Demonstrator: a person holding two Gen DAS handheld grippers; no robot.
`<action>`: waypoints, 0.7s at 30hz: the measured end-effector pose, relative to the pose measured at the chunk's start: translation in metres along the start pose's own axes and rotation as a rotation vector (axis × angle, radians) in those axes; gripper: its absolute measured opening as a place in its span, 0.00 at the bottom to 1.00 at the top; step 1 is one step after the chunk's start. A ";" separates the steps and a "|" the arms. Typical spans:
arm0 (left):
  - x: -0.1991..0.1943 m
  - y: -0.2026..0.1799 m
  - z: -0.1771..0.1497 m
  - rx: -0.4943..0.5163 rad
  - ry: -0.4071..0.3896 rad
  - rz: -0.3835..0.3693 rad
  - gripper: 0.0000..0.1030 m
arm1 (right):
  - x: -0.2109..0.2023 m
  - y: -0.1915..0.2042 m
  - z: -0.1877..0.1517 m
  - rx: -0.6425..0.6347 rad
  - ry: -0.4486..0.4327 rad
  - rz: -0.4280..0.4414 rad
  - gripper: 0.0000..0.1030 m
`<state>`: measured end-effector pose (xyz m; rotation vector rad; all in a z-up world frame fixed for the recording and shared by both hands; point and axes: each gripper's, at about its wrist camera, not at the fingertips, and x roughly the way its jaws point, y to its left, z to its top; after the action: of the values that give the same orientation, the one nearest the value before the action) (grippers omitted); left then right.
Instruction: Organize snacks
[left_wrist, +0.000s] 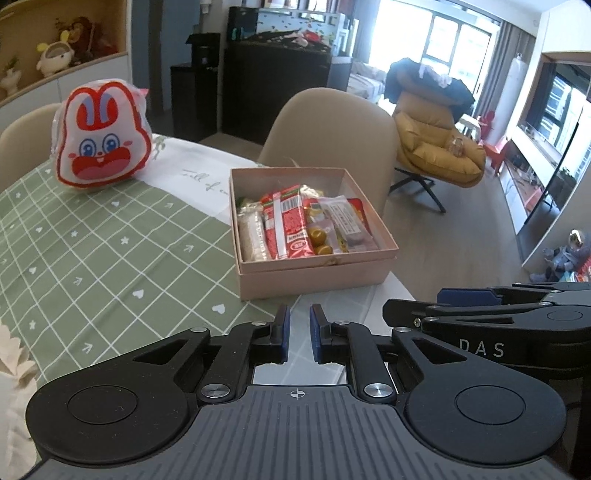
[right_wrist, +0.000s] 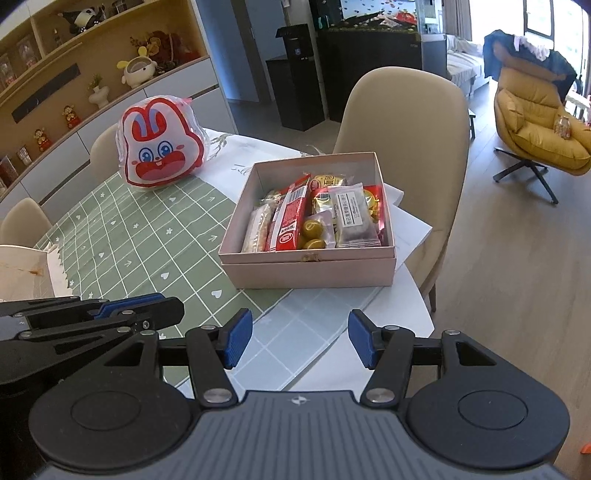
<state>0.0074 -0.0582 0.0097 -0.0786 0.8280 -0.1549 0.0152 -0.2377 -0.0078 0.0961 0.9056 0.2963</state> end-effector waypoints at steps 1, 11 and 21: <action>0.000 0.000 0.000 0.000 0.003 -0.002 0.15 | 0.000 0.000 0.000 0.001 0.001 0.001 0.56; 0.003 -0.001 -0.001 -0.001 0.019 -0.009 0.15 | 0.002 0.002 0.000 -0.001 0.010 0.002 0.56; 0.004 -0.001 -0.002 -0.006 0.022 -0.012 0.15 | 0.004 0.000 -0.001 -0.001 0.015 0.007 0.56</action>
<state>0.0084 -0.0599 0.0060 -0.0875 0.8500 -0.1649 0.0167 -0.2363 -0.0111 0.0965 0.9199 0.3043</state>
